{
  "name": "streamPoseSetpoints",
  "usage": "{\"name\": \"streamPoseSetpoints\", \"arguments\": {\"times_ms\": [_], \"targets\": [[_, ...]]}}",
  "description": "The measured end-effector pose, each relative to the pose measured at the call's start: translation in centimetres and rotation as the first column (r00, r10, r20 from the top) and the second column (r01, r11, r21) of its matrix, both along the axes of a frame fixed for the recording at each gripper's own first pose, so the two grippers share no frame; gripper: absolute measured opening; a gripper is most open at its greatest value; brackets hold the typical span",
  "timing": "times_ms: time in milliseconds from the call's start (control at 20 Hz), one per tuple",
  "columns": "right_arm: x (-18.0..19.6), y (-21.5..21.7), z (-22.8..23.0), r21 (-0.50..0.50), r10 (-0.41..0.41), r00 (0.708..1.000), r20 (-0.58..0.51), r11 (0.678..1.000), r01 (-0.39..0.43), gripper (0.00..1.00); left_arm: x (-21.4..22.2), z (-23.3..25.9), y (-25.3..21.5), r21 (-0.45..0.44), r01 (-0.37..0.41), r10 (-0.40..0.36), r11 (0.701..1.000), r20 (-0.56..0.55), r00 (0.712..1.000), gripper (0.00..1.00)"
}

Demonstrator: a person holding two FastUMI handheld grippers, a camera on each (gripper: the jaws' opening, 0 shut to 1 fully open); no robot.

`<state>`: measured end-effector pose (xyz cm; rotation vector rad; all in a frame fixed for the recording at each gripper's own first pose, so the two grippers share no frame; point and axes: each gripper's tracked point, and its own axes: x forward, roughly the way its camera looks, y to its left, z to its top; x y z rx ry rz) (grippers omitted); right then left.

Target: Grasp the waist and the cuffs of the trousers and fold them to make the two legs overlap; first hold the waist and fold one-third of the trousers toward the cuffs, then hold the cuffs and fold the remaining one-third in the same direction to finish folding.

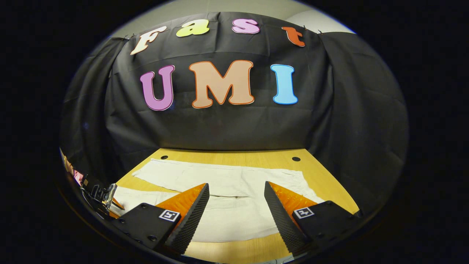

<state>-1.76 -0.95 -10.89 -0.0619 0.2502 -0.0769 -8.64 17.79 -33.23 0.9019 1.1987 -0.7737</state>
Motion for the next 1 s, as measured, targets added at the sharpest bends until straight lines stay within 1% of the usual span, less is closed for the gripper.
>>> {"name": "streamPoseSetpoints", "arguments": {"times_ms": [100,150,200,300,350,400,450,500,550,600,650,700,750,900,1000], "targets": [[0.3,0.0,-0.3,-0.007,0.024,1.000,-0.013,1.000,-0.024,0.97,0.2,-0.2,0.0,0.016,0.009,-0.009,1.000,-0.016,1.000,0.86],[0.5,0.1,-0.3,-0.005,0.041,0.999,-0.018,0.999,-0.041,0.97,0.3,-0.2,0.2,0.028,0.012,-0.011,1.000,-0.024,1.000,0.82],[0.6,0.3,-0.7,-0.001,0.060,0.998,-0.028,0.998,-0.060,0.97,0.4,-0.2,0.3,0.040,0.006,-0.005,0.999,-0.031,1.000,0.83],[0.9,0.6,-1.3,0.002,0.100,0.994,-0.050,0.995,-0.100,0.97,0.7,-0.1,0.4,0.069,-0.005,0.008,0.998,-0.043,0.999,0.78],[1.0,0.6,-1.6,-0.002,0.124,0.990,-0.062,0.992,-0.124,0.97,0.8,0.0,0.4,0.080,-0.016,0.020,0.997,-0.049,0.999,0.70],[1.2,0.8,-1.9,-0.006,0.146,0.986,-0.078,0.989,-0.147,0.97,1.0,0.0,0.5,0.096,-0.026,0.031,0.995,-0.056,0.998,0.66],[1.3,0.9,-2.3,-0.011,0.168,0.981,-0.092,0.985,-0.170,0.93,1.3,0.1,0.7,0.106,-0.036,0.042,0.994,-0.059,0.997,0.59],[1.5,0.9,-2.7,-0.013,0.190,0.976,-0.106,0.981,-0.192,0.97,1.4,0.3,0.9,0.115,-0.040,0.047,0.993,-0.062,0.997,0.53],[1.5,0.9,-3.0,-0.012,0.211,0.970,-0.122,0.977,-0.214,0.97,1.7,0.3,1.0,0.121,-0.033,0.040,0.992,-0.061,0.997,0.46],[1.6,0.8,-3.6,-0.011,0.231,0.963,-0.140,0.972,-0.235,0.97,2.0,0.3,1.0,0.126,-0.029,0.036,0.992,-0.058,0.998,0.40],[1.6,0.7,-4.1,-0.010,0.252,0.954,-0.161,0.966,-0.257,0.97,2.5,0.3,1.0,0.131,-0.026,0.033,0.991,-0.048,0.998,0.26],[1.7,0.5,-4.8,-0.015,0.273,0.945,-0.182,0.960,-0.280,0.97,2.8,0.2,0.9,0.139,-0.029,0.034,0.990,-0.038,0.999,0.18],[1.7,0.2,-5.5,-0.025,0.293,0.933,-0.209,0.952,-0.304,0.97,2.8,-0.2,0.9,0.143,-0.031,0.036,0.989,-0.034,0.999,0.03],[1.6,-1.5,-8.2,-0.051,0.340,0.891,-0.300,0.927,-0.371,0.96,3.0,-0.2,0.9,0.146,-0.044,0.048,0.988,-0.022,0.999,0.00],[1.5,-3.3,-10.3,-0.083,0.356,0.858,-0.371,0.907,-0.412,0.95,3.0,-0.1,0.8,0.147,-0.038,0.040,0.988,-0.010,0.999,0.00]]}}
